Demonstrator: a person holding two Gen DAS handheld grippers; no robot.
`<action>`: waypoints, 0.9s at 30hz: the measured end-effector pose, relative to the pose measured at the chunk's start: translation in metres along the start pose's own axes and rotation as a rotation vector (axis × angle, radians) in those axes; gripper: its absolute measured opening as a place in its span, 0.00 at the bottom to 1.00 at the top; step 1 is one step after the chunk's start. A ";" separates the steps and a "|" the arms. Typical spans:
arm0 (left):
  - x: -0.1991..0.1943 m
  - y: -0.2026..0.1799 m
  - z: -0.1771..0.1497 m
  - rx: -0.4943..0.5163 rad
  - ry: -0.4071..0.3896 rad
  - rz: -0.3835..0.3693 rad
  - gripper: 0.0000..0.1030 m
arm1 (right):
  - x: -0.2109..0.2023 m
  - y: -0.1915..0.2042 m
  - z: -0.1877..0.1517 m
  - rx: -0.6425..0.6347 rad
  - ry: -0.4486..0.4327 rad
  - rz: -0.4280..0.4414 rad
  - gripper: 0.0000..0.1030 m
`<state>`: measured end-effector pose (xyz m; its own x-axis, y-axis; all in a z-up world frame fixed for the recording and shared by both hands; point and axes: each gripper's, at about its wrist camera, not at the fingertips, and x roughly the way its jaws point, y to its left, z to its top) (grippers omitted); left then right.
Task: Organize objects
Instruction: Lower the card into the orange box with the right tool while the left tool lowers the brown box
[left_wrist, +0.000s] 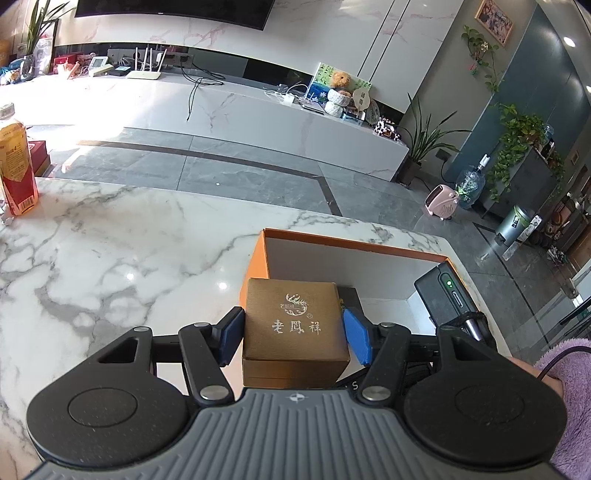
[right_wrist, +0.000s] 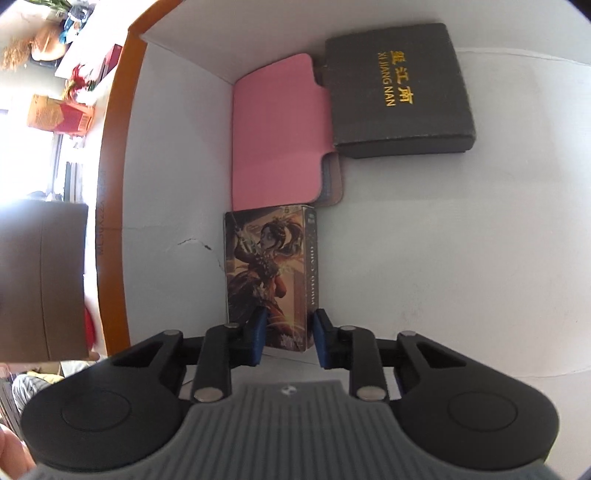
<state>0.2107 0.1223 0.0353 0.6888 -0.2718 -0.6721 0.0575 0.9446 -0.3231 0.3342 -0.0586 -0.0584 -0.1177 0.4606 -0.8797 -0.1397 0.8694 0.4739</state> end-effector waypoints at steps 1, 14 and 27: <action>0.000 -0.001 -0.001 0.003 0.002 -0.004 0.66 | -0.001 0.001 -0.001 -0.010 -0.003 -0.004 0.27; 0.041 -0.050 0.004 0.067 0.110 -0.076 0.66 | -0.068 -0.014 -0.009 -0.214 -0.227 -0.227 0.22; 0.126 -0.067 -0.009 0.004 0.315 0.025 0.66 | -0.071 -0.058 0.006 -0.273 -0.233 -0.348 0.16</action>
<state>0.2874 0.0227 -0.0337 0.4323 -0.2920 -0.8531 0.0466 0.9521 -0.3022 0.3565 -0.1406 -0.0238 0.1998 0.2066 -0.9578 -0.3874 0.9145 0.1164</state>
